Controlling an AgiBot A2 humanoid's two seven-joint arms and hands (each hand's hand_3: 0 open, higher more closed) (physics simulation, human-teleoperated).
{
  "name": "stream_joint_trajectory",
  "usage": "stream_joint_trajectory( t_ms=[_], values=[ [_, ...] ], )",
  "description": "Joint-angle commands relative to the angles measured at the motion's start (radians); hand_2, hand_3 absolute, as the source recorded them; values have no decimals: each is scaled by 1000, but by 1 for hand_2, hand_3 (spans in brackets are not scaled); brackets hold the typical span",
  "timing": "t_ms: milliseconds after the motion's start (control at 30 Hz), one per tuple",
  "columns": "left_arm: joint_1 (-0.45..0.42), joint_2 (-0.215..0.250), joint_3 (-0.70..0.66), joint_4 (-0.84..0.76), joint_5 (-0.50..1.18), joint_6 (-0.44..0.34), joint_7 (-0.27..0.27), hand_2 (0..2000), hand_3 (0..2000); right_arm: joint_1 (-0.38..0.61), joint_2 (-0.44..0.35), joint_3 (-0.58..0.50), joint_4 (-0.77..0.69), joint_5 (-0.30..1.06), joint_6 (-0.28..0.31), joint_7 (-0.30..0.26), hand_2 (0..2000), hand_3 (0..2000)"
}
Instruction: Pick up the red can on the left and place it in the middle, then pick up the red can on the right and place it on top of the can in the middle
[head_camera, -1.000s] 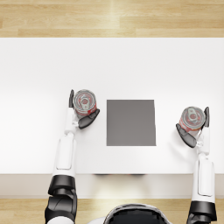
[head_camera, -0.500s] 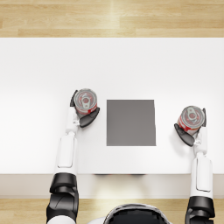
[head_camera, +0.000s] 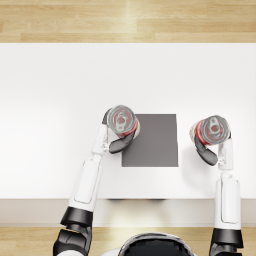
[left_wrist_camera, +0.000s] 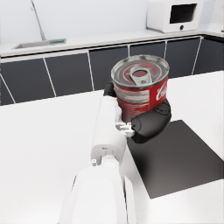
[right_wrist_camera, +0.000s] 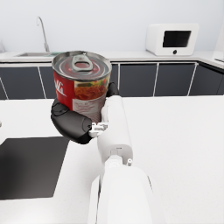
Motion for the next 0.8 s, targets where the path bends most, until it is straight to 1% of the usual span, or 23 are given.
stream_joint_trajectory(
  t_ms=[33, 233, 533, 800],
  values=[
    [21, 13, 90, -28, 0, 0, 0, 2000, 1520, 36, -4, 3, 89, 0, 2, 0, 2000, 1520],
    [28, 37, 149, 8, 0, -2, 0, 2000, 1520, 46, -13, 10, 87, 0, 10, 1, 2000, 1520],
    [35, 66, 160, 131, 0, -1, 1, 2000, 1520, 64, -28, 25, 97, 0, 36, -2, 2000, 1520],
    [15, 75, 135, 154, 0, 1, 1, 2000, 1520, 79, -40, 29, 99, 0, 38, -2, 2000, 1520]
  ],
)
